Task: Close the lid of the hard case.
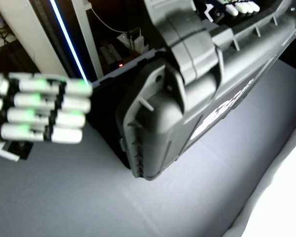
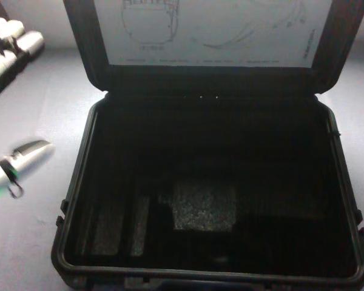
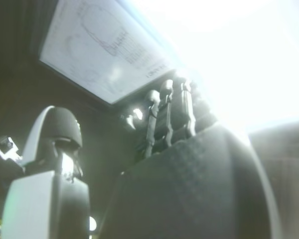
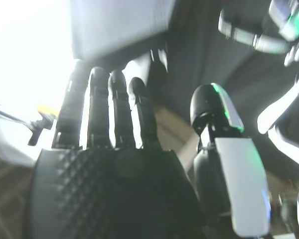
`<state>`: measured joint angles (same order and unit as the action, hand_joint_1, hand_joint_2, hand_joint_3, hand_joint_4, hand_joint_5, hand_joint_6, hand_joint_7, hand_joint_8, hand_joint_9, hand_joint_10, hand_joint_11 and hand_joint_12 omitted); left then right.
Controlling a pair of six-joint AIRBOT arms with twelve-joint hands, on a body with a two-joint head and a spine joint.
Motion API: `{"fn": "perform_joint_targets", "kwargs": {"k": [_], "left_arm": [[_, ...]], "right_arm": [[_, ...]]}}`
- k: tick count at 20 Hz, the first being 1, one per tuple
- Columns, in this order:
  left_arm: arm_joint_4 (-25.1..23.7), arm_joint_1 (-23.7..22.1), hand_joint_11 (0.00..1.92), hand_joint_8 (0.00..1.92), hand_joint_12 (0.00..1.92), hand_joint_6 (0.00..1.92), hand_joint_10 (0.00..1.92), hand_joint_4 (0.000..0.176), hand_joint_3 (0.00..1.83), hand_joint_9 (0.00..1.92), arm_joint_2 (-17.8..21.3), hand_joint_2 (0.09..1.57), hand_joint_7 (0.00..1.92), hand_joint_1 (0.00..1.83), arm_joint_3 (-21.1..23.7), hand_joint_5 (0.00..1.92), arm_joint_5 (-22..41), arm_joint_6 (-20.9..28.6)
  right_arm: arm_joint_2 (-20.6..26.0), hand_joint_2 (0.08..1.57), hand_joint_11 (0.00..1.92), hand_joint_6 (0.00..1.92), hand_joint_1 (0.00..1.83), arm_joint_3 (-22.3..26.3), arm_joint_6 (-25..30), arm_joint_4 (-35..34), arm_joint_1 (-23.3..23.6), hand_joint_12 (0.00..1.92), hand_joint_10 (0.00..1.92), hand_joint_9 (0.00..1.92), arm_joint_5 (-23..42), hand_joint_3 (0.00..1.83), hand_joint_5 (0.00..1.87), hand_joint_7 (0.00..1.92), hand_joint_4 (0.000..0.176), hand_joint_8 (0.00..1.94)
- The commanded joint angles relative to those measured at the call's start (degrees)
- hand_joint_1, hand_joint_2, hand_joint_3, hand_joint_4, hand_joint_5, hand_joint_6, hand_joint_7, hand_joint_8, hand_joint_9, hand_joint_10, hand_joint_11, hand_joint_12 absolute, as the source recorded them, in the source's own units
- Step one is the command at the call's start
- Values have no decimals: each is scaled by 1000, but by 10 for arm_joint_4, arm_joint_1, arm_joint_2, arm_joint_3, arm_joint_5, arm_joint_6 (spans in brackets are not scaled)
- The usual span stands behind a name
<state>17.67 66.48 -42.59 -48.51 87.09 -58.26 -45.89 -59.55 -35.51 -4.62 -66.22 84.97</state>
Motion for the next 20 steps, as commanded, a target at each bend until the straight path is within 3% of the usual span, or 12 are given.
{"fn": "perform_joint_targets", "kwargs": {"k": [1,4,10,12,15,20], "left_arm": [[3,-3,14,2,6,0,7,0,9,21,4,1154,23,0,-2,45,38,0],[9,-3,1,0,0,0,0,0,2,0,0,1146,0,0,-8,21,4,1],[26,-6,0,0,0,0,0,0,11,0,-2,1171,0,0,-29,0,-7,21],[34,-14,0,0,0,0,0,0,10,0,-1,1174,0,0,-41,0,-19,22],[40,-47,0,0,0,0,0,0,9,0,-8,1176,0,0,-73,0,-66,36],[22,-157,14,7,6,2,15,0,5,49,-53,1178,23,0,-154,8,-212,38]], "right_arm": [[2,1274,15,0,402,-4,4,-14,11,155,1,74,29,3,157,130,0,0],[2,1247,24,1,319,-14,12,2,21,136,3,61,-21,0,130,93,0,0],[1,1259,13,2,232,-28,12,-10,28,120,0,48,-40,0,72,54,0,0],[2,1270,15,1,181,-39,12,-15,39,22,2,9,-59,5,52,23,0,8],[0,1277,1,0,43,-60,11,-18,68,1,0,0,-101,3,2,2,0,0],[-16,1273,11,0,63,-108,11,-28,112,4,0,0,-174,1,0,0,0,0]]}}
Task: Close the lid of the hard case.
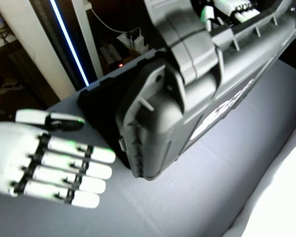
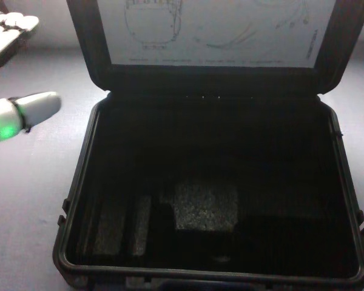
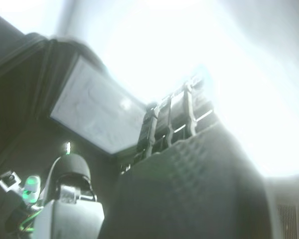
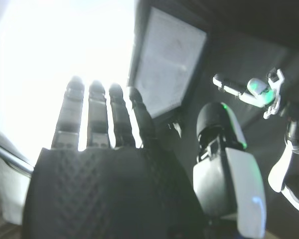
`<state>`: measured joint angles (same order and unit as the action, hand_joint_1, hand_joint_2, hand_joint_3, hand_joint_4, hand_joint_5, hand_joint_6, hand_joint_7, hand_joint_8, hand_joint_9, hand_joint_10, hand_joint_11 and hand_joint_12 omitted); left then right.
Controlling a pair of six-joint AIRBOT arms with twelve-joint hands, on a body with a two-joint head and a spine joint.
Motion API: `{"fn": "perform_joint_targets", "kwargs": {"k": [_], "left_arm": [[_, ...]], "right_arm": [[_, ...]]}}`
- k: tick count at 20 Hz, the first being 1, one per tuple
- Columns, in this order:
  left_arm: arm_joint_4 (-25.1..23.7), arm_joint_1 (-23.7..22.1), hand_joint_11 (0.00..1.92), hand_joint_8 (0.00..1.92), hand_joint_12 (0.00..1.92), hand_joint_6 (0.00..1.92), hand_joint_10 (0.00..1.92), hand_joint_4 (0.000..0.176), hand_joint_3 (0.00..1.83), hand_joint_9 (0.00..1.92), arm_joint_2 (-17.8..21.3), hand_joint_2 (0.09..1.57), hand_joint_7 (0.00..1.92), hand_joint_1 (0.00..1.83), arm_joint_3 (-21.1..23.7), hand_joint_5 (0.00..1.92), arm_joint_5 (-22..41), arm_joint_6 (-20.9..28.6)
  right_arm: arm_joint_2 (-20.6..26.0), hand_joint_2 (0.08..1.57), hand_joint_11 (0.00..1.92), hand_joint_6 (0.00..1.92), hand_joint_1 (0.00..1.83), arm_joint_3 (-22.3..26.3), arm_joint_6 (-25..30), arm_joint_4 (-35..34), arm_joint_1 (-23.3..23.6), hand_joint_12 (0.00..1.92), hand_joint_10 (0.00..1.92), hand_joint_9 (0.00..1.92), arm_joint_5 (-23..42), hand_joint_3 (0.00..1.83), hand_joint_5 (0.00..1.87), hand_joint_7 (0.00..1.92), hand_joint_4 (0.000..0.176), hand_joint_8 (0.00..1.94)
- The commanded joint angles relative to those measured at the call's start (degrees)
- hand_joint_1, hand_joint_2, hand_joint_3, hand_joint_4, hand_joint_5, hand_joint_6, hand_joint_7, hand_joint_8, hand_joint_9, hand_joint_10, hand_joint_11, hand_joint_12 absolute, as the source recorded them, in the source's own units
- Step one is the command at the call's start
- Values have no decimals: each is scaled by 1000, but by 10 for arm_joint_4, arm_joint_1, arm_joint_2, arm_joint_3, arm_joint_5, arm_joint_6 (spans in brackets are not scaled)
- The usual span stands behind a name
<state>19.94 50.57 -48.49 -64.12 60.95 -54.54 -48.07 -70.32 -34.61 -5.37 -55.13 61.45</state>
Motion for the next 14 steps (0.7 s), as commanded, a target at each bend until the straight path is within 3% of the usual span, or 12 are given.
{"fn": "perform_joint_targets", "kwargs": {"k": [1,5,9,14], "left_arm": [[-9,-20,11,1,5,0,6,0,2,30,-4,1173,7,0,-14,1,23,1],[-40,-103,0,0,0,0,0,0,0,0,-42,1154,0,0,-69,0,-73,-1],[-50,-156,0,0,0,0,0,0,0,0,-58,1129,0,0,-97,0,-125,-23],[-84,-190,0,0,0,0,0,0,0,0,-63,1135,0,0,-102,0,-155,-31]], "right_arm": [[-1,1273,10,0,21,-11,2,-20,15,3,0,0,46,1,0,0,0,0],[-31,1235,11,0,64,-55,2,-13,76,2,0,0,-2,0,0,0,0,0],[-58,1275,0,0,67,-87,2,29,145,0,0,0,-55,6,0,0,0,0],[-66,1157,4,0,127,-82,2,70,168,1,0,0,-60,0,0,0,0,0]]}}
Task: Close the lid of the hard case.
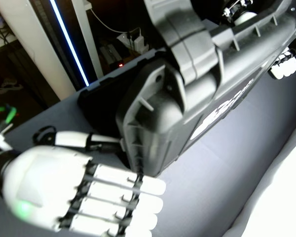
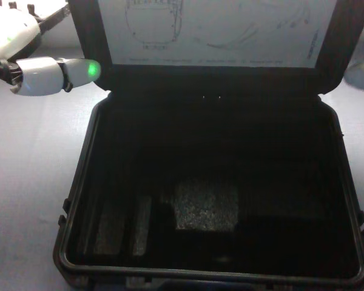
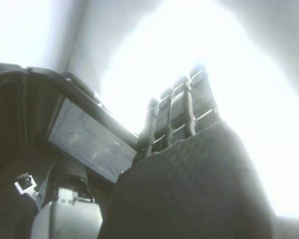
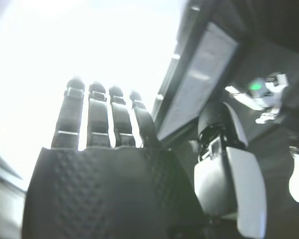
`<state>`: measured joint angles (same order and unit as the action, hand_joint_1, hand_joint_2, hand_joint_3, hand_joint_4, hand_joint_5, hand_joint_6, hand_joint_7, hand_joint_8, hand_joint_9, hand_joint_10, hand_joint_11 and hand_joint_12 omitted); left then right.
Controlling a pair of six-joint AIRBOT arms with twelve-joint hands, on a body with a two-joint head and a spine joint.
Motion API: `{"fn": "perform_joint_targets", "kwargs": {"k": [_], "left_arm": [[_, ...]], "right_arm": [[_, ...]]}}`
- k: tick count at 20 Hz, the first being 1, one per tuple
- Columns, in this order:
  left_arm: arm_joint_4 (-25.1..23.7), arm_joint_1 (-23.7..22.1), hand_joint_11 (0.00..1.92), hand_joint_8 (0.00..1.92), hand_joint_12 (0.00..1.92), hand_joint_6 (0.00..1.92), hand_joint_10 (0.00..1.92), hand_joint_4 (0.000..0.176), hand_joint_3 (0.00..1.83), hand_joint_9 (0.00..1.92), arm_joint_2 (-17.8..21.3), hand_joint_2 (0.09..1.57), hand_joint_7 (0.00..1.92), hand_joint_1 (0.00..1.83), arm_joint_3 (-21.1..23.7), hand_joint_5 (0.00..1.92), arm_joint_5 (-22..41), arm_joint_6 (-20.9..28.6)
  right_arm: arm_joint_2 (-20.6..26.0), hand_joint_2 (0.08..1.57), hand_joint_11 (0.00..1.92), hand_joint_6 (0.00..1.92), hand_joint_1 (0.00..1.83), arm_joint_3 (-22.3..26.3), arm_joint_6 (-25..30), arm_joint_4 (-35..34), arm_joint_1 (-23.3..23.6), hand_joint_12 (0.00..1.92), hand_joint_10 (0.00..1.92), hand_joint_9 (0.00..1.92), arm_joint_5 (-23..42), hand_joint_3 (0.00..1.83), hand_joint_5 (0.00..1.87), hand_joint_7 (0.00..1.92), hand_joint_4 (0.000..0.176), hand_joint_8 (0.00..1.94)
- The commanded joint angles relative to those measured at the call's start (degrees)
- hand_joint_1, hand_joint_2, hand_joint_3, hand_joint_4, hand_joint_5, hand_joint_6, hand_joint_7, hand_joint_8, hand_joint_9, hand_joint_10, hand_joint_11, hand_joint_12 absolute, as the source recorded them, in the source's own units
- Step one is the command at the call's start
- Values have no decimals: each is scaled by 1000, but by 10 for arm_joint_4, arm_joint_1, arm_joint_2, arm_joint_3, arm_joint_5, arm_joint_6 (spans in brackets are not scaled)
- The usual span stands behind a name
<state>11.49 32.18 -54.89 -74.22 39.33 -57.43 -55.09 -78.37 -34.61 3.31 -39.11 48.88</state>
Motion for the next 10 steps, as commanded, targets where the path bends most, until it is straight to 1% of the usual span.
{"fn": "perform_joint_targets", "kwargs": {"k": [1,3,4,5,8,9,10], "left_arm": [[-5,-9,0,0,0,0,0,0,0,0,0,1137,0,0,2,0,61,-3],[-12,-4,0,0,0,0,0,0,0,0,6,1134,0,0,15,0,73,-3],[-19,4,0,0,0,0,0,0,0,0,15,1140,0,0,28,0,83,-3],[-21,12,0,0,0,0,0,0,0,0,23,1137,0,0,37,0,90,-3],[-26,28,0,0,0,0,0,0,0,0,39,1109,0,0,57,0,111,-3],[-30,31,0,0,0,0,0,0,0,0,43,1128,0,0,64,0,118,-3],[-33,34,0,0,0,0,0,0,0,0,48,1130,0,0,71,0,125,-3]], "right_arm": [[4,1164,0,0,166,1,2,-12,8,0,0,0,66,0,0,0,0,0],[9,1187,7,1,193,8,2,-7,8,3,0,0,70,3,3,0,0,0],[12,1191,7,0,199,12,3,-4,8,3,0,0,74,5,2,0,0,0],[14,1176,6,0,193,16,4,-3,8,3,0,0,79,0,2,0,0,0],[24,1193,24,0,173,32,7,3,7,10,0,0,96,5,1,0,0,0],[28,1191,18,1,218,39,8,5,6,8,0,0,104,2,2,0,0,0],[32,1184,29,0,215,45,8,5,2,12,0,0,112,0,2,0,0,0]]}}
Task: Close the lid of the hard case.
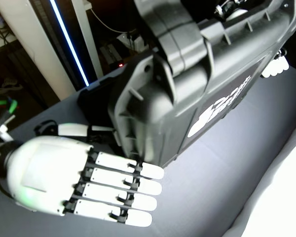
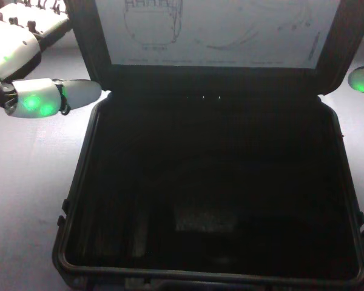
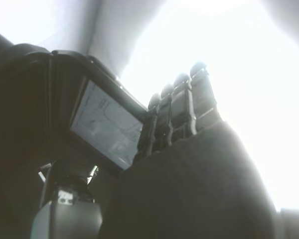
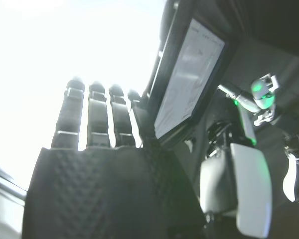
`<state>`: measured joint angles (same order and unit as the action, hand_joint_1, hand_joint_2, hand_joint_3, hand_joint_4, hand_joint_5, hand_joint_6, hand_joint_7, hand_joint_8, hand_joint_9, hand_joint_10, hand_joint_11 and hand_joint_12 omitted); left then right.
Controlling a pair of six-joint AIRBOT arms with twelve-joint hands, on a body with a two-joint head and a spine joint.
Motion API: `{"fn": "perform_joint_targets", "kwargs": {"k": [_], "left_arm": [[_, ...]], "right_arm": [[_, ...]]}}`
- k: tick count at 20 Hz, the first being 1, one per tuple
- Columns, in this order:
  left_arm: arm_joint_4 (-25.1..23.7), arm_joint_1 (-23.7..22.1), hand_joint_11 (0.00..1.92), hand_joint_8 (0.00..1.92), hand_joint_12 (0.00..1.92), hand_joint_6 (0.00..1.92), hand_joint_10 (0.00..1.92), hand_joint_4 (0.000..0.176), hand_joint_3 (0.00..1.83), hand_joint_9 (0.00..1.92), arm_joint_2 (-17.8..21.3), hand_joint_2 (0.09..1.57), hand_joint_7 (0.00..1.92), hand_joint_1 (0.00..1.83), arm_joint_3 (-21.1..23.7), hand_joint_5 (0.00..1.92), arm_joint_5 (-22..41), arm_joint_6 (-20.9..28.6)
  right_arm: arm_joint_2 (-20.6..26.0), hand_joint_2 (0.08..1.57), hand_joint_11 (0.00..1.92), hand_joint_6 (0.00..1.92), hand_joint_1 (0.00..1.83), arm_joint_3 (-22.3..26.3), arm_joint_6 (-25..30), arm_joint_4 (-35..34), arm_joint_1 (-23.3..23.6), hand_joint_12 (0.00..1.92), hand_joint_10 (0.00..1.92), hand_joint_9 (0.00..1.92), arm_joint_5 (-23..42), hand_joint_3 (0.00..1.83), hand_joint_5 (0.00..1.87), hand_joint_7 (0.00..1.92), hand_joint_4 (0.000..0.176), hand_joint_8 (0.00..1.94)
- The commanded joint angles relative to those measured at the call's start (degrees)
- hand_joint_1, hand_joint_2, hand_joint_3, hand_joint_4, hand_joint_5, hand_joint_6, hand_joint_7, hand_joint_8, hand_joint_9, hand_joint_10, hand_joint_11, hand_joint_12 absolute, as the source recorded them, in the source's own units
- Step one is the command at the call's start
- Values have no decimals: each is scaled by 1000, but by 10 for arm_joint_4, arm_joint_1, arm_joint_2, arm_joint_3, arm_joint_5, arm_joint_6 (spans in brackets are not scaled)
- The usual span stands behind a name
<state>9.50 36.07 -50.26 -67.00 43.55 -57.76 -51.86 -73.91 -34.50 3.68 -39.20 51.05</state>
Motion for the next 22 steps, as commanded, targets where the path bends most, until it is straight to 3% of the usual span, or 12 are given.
{"fn": "perform_joint_targets", "kwargs": {"k": [1,7,9,10,11,14,22], "left_arm": [[-15,-1,7,0,3,0,0,0,0,0,8,1130,0,0,6,0,92,0],[-16,42,0,0,0,2,1,0,13,9,42,1224,5,0,45,24,140,5],[-16,57,25,10,11,5,13,0,12,43,53,1240,32,0,59,37,151,6],[-16,63,13,4,6,0,10,0,21,41,56,1269,22,0,63,25,153,6],[-16,65,17,5,7,0,11,0,22,48,57,1283,26,0,64,22,153,6],[-14,71,80,15,36,6,22,0,0,101,57,1213,67,0,65,39,152,7],[-2,108,19,0,10,0,0,0,0,70,67,1226,30,0,79,22,175,13]], "right_arm": [[3,1186,28,0,218,6,7,1,0,12,0,0,100,0,0,0,0,0],[6,1195,59,3,175,22,24,-6,-30,23,2,8,135,5,9,0,0,0],[8,1220,26,6,170,29,27,-10,-43,10,0,0,146,11,24,0,26,0],[10,1231,25,3,140,33,27,-12,-49,10,0,0,150,12,19,2,8,0],[11,1223,28,4,168,35,27,-12,-51,12,0,0,151,6,25,14,2,4],[13,1231,63,7,200,42,27,-17,-65,31,7,33,162,2,47,52,0,9],[22,1258,67,0,132,59,27,-32,-105,42,0,21,181,7,9,26,0,0]]}}
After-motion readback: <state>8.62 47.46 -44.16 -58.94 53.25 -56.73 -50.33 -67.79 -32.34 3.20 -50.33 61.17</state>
